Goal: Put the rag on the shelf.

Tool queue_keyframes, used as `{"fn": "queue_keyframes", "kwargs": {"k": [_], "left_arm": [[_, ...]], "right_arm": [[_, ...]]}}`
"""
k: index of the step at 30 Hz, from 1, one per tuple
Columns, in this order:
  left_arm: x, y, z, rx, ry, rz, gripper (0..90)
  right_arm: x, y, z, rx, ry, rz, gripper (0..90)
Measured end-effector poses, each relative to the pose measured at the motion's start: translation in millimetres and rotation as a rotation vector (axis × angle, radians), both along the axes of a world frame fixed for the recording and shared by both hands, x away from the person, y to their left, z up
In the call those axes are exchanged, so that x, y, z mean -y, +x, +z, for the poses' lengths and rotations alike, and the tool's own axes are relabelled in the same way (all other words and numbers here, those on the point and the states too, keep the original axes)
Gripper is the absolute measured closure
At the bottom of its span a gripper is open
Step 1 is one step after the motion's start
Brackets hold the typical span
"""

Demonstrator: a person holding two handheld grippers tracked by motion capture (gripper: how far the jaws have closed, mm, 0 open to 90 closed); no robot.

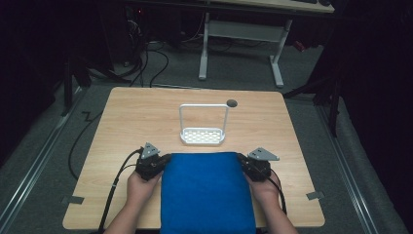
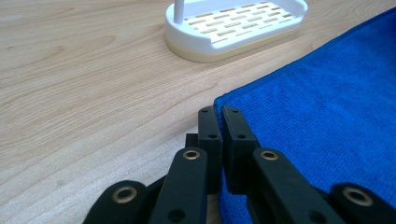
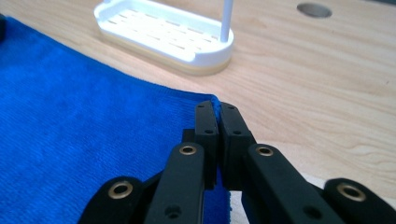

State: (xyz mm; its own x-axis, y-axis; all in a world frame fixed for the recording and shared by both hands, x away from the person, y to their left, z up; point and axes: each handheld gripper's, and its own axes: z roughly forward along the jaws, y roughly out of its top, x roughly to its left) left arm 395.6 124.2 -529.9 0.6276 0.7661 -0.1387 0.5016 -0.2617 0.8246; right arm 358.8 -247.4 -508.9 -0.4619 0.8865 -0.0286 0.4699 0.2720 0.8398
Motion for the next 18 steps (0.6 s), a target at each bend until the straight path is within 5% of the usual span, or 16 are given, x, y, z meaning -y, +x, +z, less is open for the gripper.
{"fn": "queue_keyframes", "kwargs": {"k": [9, 18], "left_arm": [[-4.5, -8.5, 11.1, 0.036, -0.054, 0.006, 87.3], [-9.9, -19.1, 36.2, 0.106, -0.116, 0.016, 87.3]], "right_arm": [[2.6, -5.0, 8.3, 0.042, 0.037, -0.001, 88.4], [-1.0, -16.5, 30.4, 0.141, 0.057, 0.014, 88.3]]}}
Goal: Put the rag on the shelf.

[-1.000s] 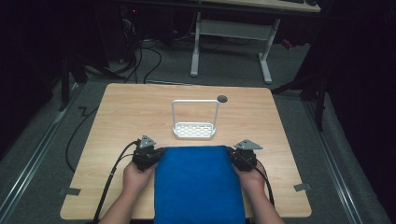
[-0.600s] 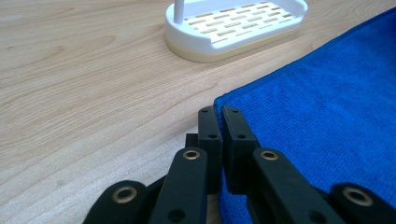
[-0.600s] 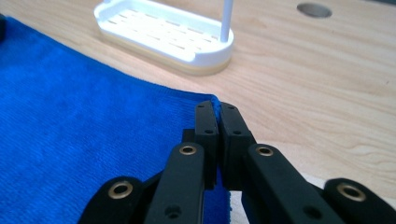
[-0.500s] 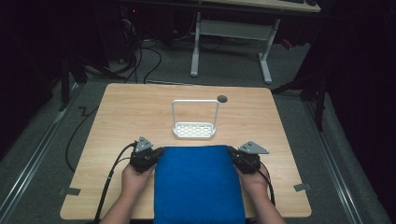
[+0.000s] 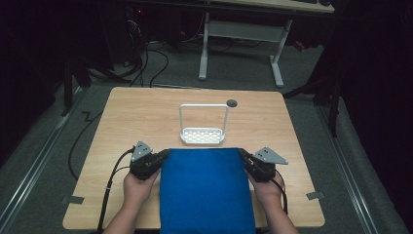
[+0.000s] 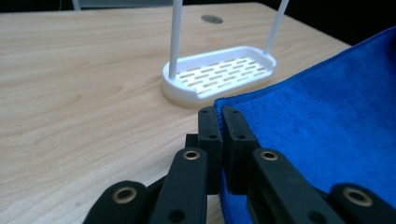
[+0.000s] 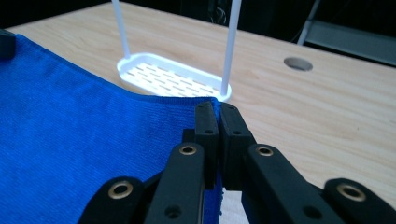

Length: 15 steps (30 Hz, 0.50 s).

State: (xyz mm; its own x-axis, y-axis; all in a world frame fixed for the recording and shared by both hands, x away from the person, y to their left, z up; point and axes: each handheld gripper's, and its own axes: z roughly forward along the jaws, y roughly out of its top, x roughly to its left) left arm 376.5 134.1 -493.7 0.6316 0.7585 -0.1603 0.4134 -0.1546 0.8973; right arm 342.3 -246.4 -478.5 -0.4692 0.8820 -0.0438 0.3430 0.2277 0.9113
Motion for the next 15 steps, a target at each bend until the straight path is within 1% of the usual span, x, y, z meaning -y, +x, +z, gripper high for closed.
{"fn": "queue_keyframes", "kwargs": {"k": [1, 3, 4, 5, 6, 7, 8, 9, 10, 11, 12, 13, 14, 15], "left_arm": [[-0.5, -1.3, 3.3, 0.007, -0.005, -0.002, 87.3], [-1.1, -4.3, 10.4, 0.022, -0.019, -0.005, 87.3], [-1.3, -5.8, 14.2, 0.029, -0.021, -0.008, 87.3], [-1.4, -7.4, 17.8, 0.04, -0.025, -0.007, 87.3], [-1.6, -8.9, 21.6, 0.048, -0.028, -0.004, 87.3], [-2.0, -10.0, 25.4, 0.055, -0.029, -0.004, 87.3], [-2.4, -11.7, 33.6, 0.07, -0.026, -0.002, 87.4], [-2.4, -11.7, 33.6, 0.07, -0.026, -0.002, 87.4], [-3.5, -12.7, 41.8, 0.088, -0.024, 0.001, 87.4], [-3.5, -12.7, 41.8, 0.088, -0.024, 0.001, 87.4], [-6.2, -13.6, 49.3, 0.1, -0.037, 0.007, 87.5], [-6.2, -13.6, 49.3, 0.1, -0.037, 0.007, 87.5], [-9.6, -14.2, 56.2, 0.105, -0.057, 0.01, 87.6], [-10.7, -14.3, 59.7, 0.11, -0.057, 0.011, 87.6]], "right_arm": [[0.1, -0.5, 2.0, 0.012, -0.001, 0.003, 88.3], [0.3, -1.4, 6.1, 0.023, 0.013, 0.009, 88.3], [0.2, -2.9, 11.1, 0.039, 0.015, 0.01, 88.3], [0.2, -2.9, 11.1, 0.039, 0.015, 0.01, 88.3], [0.2, -3.3, 13.8, 0.051, 0.02, 0.016, 88.3], [0.1, -5.3, 19.9, 0.07, 0.03, 0.017, 88.3], [0.0, -6.5, 23.2, 0.07, 0.036, 0.013, 88.3], [0.0, -6.5, 23.2, 0.07, 0.036, 0.013, 88.3], [0.2, -7.9, 29.6, 0.083, 0.055, 0.019, 88.3], [0.2, -7.9, 29.6, 0.083, 0.055, 0.019, 88.3], [0.4, -9.6, 36.0, 0.091, 0.075, 0.019, 88.4], [0.4, -9.6, 36.0, 0.091, 0.075, 0.019, 88.4], [0.2, -10.2, 42.1, 0.11, 0.082, 0.019, 88.4], [0.1, -10.6, 45.3, 0.116, 0.085, 0.019, 88.5]]}}
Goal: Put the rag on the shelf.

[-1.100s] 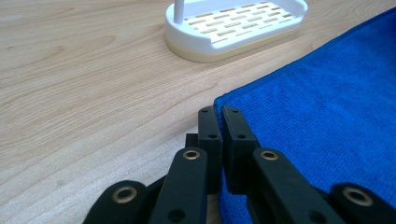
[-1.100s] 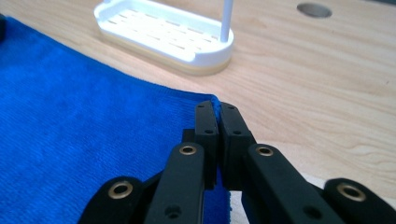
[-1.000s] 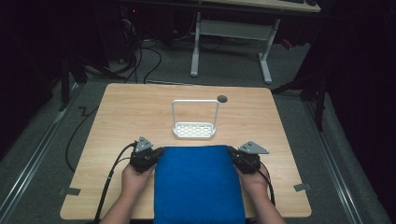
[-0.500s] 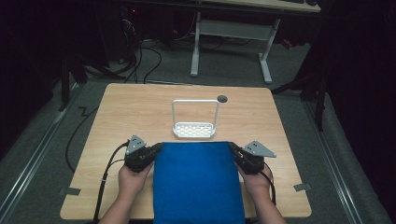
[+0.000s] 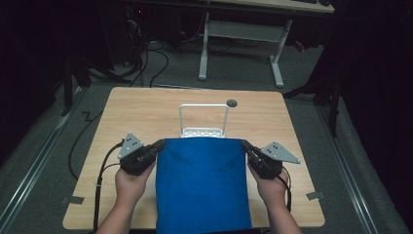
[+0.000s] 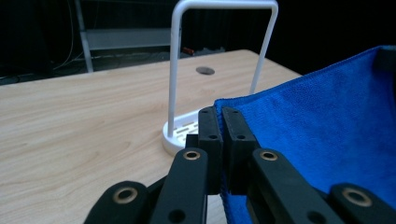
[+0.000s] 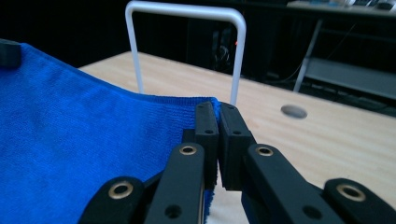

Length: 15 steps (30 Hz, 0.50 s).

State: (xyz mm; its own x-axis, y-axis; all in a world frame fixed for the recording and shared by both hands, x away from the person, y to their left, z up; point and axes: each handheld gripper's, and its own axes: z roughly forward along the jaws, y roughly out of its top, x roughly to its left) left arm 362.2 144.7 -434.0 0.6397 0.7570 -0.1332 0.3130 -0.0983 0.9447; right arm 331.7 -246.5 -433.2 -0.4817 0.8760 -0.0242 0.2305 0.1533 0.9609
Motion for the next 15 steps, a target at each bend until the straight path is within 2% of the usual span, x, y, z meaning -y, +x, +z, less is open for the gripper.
{"fn": "queue_keyframes", "kwargs": {"k": [2, 3, 4, 5, 6, 9, 12, 13, 14, 15], "left_arm": [[-0.5, 0.0, 3.0, 0.006, 0.001, 0.003, 87.7], [-2.1, 0.1, 12.7, 0.025, 0.001, 0.006, 87.7], [-2.1, 0.1, 12.7, 0.025, 0.001, 0.006, 87.6], [-3.0, 0.6, 21.0, 0.042, -0.005, 0.012, 87.7], [-3.0, 0.6, 21.0, 0.042, -0.005, 0.012, 87.6], [-4.1, 3.0, 32.5, 0.06, -0.012, 0.016, 87.6], [-4.0, 5.4, 44.7, 0.08, -0.024, 0.019, 87.7], [-3.0, 6.8, 53.1, 0.094, -0.018, 0.02, 87.7], [-3.0, 6.8, 53.1, 0.094, -0.018, 0.02, 87.7], [-2.0, 7.7, 61.4, 0.115, -0.01, 0.026, 87.7]], "right_arm": [[-0.2, 0.1, 3.2, 0.008, 0.001, 0.002, 88.5], [-0.8, 0.2, 9.8, 0.031, -0.006, -0.002, 88.4], [-0.8, 0.2, 9.8, 0.031, -0.006, -0.002, 88.4], [-0.4, 0.9, 17.2, 0.047, -0.003, -0.003, 88.4], [-0.4, 0.9, 17.2, 0.047, -0.003, -0.003, 88.4], [-0.3, 3.0, 32.8, 0.076, 0.001, -0.004, 88.5], [0.0, 5.0, 40.6, 0.094, 0.005, -0.002, 88.5], [-0.2, 6.7, 48.5, 0.103, 0.015, -0.002, 88.5], [-0.2, 6.7, 48.5, 0.103, 0.015, -0.002, 88.5], [0.1, 8.1, 56.3, 0.119, 0.018, 0.0, 88.5]]}}
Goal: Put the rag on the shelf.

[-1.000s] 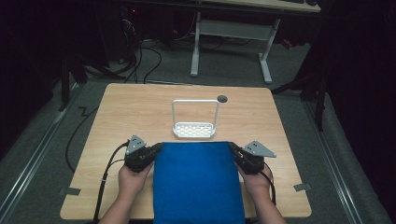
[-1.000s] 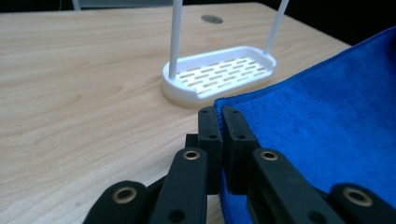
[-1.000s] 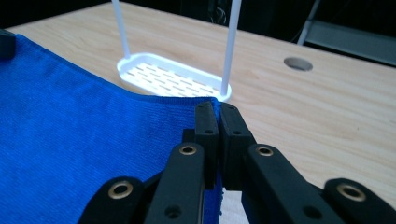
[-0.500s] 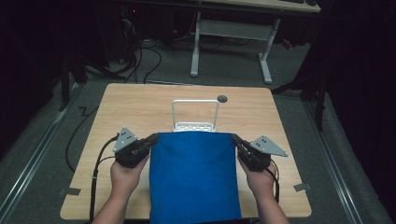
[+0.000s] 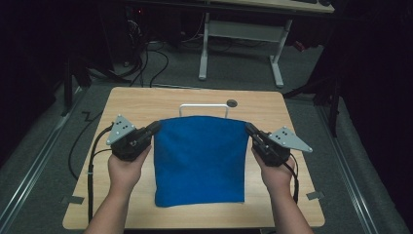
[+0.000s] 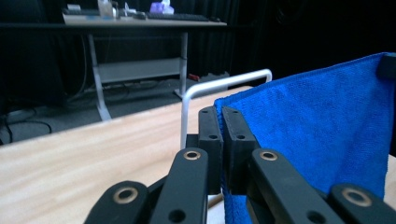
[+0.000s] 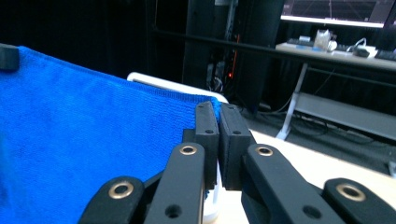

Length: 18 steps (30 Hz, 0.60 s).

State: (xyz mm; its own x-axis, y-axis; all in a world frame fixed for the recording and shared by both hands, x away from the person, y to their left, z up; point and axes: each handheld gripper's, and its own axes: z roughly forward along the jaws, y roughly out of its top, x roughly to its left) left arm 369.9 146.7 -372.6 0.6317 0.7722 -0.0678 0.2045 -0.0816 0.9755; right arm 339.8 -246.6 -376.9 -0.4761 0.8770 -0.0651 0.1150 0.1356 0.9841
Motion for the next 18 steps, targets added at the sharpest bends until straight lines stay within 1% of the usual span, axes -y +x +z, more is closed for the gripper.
{"fn": "queue_keyframes", "kwargs": {"k": [1, 2, 3, 5, 6, 7, 8, 9, 10, 11, 12, 13, 14, 15, 18], "left_arm": [[0.0, 0.0, 0.0, 0.0, 0.0, 0.0, 87.7], [0.1, 0.3, 4.2, 0.012, 0.005, 0.006, 87.7], [-0.2, 1.0, 8.0, 0.018, -0.001, 0.006, 87.7], [-0.2, 2.6, 15.0, 0.027, -0.006, 0.006, 87.7], [-0.3, 3.8, 21.0, 0.038, -0.008, 0.006, 87.7], [-0.3, 3.8, 21.0, 0.038, -0.008, 0.006, 87.7], [-0.4, 5.0, 26.4, 0.047, -0.007, 0.006, 87.7], [-0.4, 5.0, 26.4, 0.047, -0.007, 0.006, 87.7], [-0.6, 6.1, 31.6, 0.052, -0.014, 0.005, 87.7], [-0.6, 6.1, 31.6, 0.052, -0.014, 0.005, 87.7], [-0.4, 6.7, 37.4, 0.062, -0.021, 0.005, 87.7], [-0.4, 6.7, 37.4, 0.062, -0.021, 0.005, 87.7], [0.7, 7.2, 43.3, 0.075, -0.01, 0.002, 87.7], [1.3, 7.9, 45.8, 0.08, -0.004, 0.003, 87.7], [1.9, 9.9, 49.3, 0.086, -0.004, 0.003, 87.8]], "right_arm": [[0.0, 0.0, 0.0, 0.0, 0.0, 0.0, 88.5], [0.2, 0.8, 7.2, 0.015, 0.006, -0.006, 88.6], [0.2, 0.8, 7.2, 0.015, 0.006, -0.006, 88.6], [1.7, 2.0, 13.1, 0.026, 0.02, -0.004, 88.7], [3.3, 3.4, 18.0, 0.034, 0.024, -0.007, 88.6], [3.3, 3.4, 18.0, 0.034, 0.024, -0.007, 88.6], [5.3, 5.1, 22.9, 0.042, 0.032, -0.005, 88.7], [5.3, 5.1, 22.9, 0.042, 0.032, -0.005, 88.7], [6.9, 6.5, 28.5, 0.046, 0.045, -0.007, 88.7], [6.9, 6.5, 28.5, 0.046, 0.045, -0.007, 88.7], [8.0, 7.6, 35.0, 0.058, 0.047, -0.014, 88.7], [8.0, 7.6, 35.0, 0.058, 0.047, -0.014, 88.7], [9.1, 8.9, 41.9, 0.068, 0.048, -0.016, 88.7], [9.4, 9.6, 45.0, 0.074, 0.051, -0.016, 88.7], [9.8, 11.1, 49.7, 0.081, 0.05, -0.017, 88.8]]}}
